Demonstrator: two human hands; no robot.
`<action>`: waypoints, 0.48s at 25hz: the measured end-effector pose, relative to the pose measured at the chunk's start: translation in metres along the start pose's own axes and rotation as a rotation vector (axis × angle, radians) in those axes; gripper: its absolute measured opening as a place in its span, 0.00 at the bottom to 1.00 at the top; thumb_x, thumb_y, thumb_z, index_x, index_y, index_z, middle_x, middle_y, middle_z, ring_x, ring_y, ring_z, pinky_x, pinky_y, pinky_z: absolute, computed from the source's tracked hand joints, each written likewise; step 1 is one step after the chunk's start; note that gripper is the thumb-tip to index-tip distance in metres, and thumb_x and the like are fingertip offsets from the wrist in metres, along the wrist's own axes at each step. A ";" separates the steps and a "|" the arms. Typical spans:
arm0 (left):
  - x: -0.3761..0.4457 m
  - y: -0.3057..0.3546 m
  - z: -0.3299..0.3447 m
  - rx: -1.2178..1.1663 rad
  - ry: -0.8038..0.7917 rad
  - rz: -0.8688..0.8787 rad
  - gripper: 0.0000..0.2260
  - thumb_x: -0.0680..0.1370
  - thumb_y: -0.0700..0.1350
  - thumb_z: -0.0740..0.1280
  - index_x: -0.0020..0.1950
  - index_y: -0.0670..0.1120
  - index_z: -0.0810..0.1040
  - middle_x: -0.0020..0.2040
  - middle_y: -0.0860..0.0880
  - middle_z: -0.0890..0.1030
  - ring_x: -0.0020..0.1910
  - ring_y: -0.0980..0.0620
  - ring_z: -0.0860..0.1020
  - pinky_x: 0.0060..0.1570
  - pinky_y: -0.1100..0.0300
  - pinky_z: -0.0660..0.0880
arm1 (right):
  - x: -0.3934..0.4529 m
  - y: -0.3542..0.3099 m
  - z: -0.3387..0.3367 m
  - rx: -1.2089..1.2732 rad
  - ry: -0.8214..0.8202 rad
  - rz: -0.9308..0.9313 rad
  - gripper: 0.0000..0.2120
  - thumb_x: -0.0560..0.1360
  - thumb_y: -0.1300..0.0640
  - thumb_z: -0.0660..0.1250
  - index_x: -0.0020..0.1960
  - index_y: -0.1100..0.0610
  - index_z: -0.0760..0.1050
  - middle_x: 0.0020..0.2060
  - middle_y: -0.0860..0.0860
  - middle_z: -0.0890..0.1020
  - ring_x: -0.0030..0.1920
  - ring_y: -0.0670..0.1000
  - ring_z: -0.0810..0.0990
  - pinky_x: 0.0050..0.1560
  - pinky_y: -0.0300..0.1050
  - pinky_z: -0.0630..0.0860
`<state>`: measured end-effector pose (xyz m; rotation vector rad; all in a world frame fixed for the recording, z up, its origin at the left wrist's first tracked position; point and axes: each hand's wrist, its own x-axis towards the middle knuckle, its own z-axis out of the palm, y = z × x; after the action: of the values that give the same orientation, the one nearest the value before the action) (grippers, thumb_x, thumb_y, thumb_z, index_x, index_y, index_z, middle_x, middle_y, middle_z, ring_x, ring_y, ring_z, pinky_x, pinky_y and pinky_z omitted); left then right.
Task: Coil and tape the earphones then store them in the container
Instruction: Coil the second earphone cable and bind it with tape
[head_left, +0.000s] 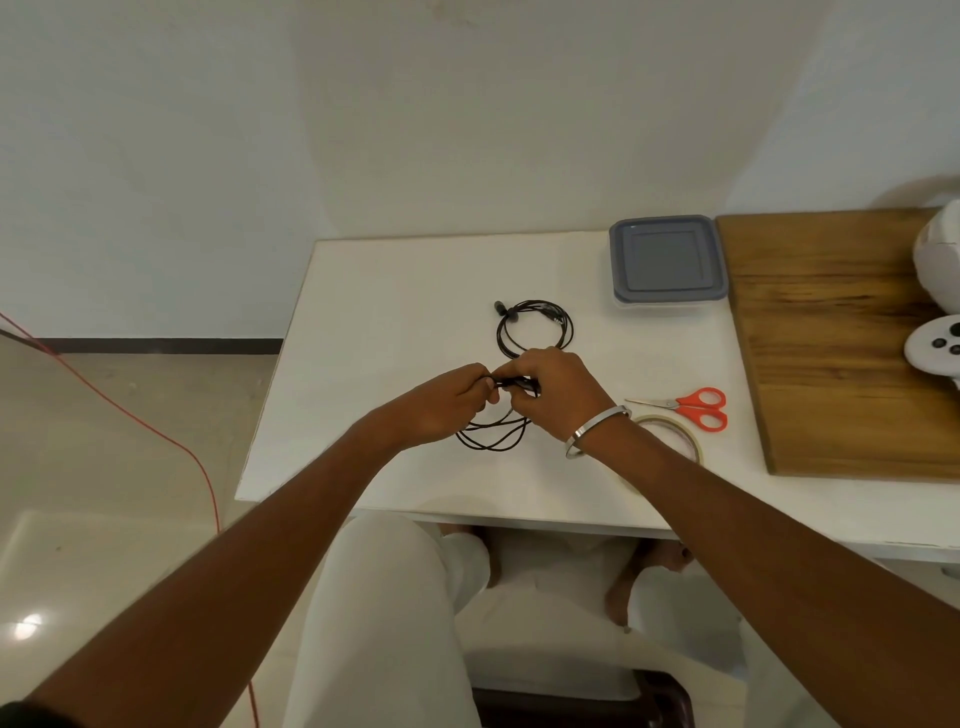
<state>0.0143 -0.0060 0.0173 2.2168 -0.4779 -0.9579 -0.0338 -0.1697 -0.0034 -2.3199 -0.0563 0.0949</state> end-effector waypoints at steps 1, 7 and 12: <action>0.000 0.000 0.000 0.005 0.001 0.002 0.13 0.84 0.47 0.52 0.44 0.52 0.72 0.38 0.52 0.72 0.39 0.53 0.69 0.46 0.54 0.70 | -0.001 0.000 0.000 0.052 -0.004 0.035 0.14 0.72 0.66 0.64 0.56 0.57 0.81 0.48 0.52 0.84 0.45 0.42 0.76 0.43 0.22 0.68; 0.001 -0.001 0.000 -0.036 -0.027 0.009 0.12 0.84 0.47 0.52 0.45 0.51 0.73 0.37 0.51 0.71 0.39 0.51 0.68 0.44 0.54 0.68 | -0.003 0.004 -0.004 0.232 -0.032 0.158 0.18 0.71 0.72 0.62 0.53 0.56 0.81 0.45 0.52 0.84 0.45 0.46 0.80 0.45 0.27 0.72; 0.001 0.006 -0.001 -0.183 -0.067 -0.003 0.12 0.84 0.45 0.53 0.43 0.49 0.71 0.36 0.51 0.68 0.35 0.54 0.67 0.40 0.61 0.67 | -0.004 0.006 -0.006 0.241 0.021 0.127 0.10 0.73 0.64 0.68 0.53 0.57 0.81 0.46 0.51 0.84 0.44 0.43 0.77 0.45 0.22 0.69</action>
<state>0.0157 -0.0106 0.0218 2.0277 -0.4009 -1.0381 -0.0369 -0.1781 -0.0038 -2.0821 0.1077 0.1340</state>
